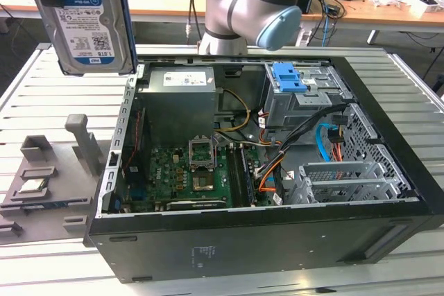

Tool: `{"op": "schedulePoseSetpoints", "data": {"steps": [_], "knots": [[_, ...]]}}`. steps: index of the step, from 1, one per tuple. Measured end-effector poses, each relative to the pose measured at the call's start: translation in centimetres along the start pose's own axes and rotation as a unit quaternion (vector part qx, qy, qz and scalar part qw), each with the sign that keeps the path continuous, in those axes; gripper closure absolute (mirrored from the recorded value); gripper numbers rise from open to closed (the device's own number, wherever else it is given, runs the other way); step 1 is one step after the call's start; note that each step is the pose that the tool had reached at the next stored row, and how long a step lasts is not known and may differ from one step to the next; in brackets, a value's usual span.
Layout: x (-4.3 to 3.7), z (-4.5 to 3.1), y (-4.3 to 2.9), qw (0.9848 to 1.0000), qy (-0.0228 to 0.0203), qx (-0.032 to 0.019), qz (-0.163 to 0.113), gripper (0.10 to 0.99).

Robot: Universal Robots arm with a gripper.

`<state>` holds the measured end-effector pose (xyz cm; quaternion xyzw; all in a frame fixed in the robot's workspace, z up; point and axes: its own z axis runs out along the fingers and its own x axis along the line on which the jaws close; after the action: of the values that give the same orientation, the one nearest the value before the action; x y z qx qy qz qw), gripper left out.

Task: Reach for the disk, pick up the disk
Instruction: 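Pick up the disk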

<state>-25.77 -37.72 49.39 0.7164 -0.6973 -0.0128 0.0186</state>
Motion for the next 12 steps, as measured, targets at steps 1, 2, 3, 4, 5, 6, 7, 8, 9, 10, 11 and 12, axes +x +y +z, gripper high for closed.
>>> {"op": "schedulePoseSetpoints", "data": {"steps": [1, 2, 3, 4, 5, 6, 7, 8, 9, 10, 11, 12], "knots": [[0.01, -0.02, -0.44, 1.0000, 0.0000, 0.0000, 0.000, 0.722], [0.02, -0.04, -0.91, 1.0000, 0.0000, 0.0000, 0.000, 0.722], [0.03, -0.05, -1.23, 1.0000, 0.0000, 0.0000, 0.000, 0.722], [0.04, -0.06, -1.63, 1.0000, -0.0001, 0.0001, 0.000, 0.722], [0.05, -0.08, -1.88, 1.0000, 0.0000, 0.0001, 0.000, 0.722], [0.06, -0.09, -2.14, 1.0000, 0.0000, 0.0000, 0.000, 0.722], [0.06, -0.10, -2.40, 1.0000, 0.0000, 0.0000, 0.000, 0.722], [0.07, -0.13, -2.94, 1.0000, 0.0000, 0.0000, 0.000, 0.722], [0.09, -0.15, -3.47, 1.0000, 0.0000, 0.0000, 0.000, 0.722], [0.10, -0.17, -3.85, 1.0000, 0.0000, 0.0000, 0.000, 0.722], [0.11, -0.18, -4.18, 1.0000, 0.0000, 0.0000, 0.000, 0.722], [0.11, -0.19, -4.46, 1.0000, 0.0000, 0.0000, 0.000, 0.722]]}}
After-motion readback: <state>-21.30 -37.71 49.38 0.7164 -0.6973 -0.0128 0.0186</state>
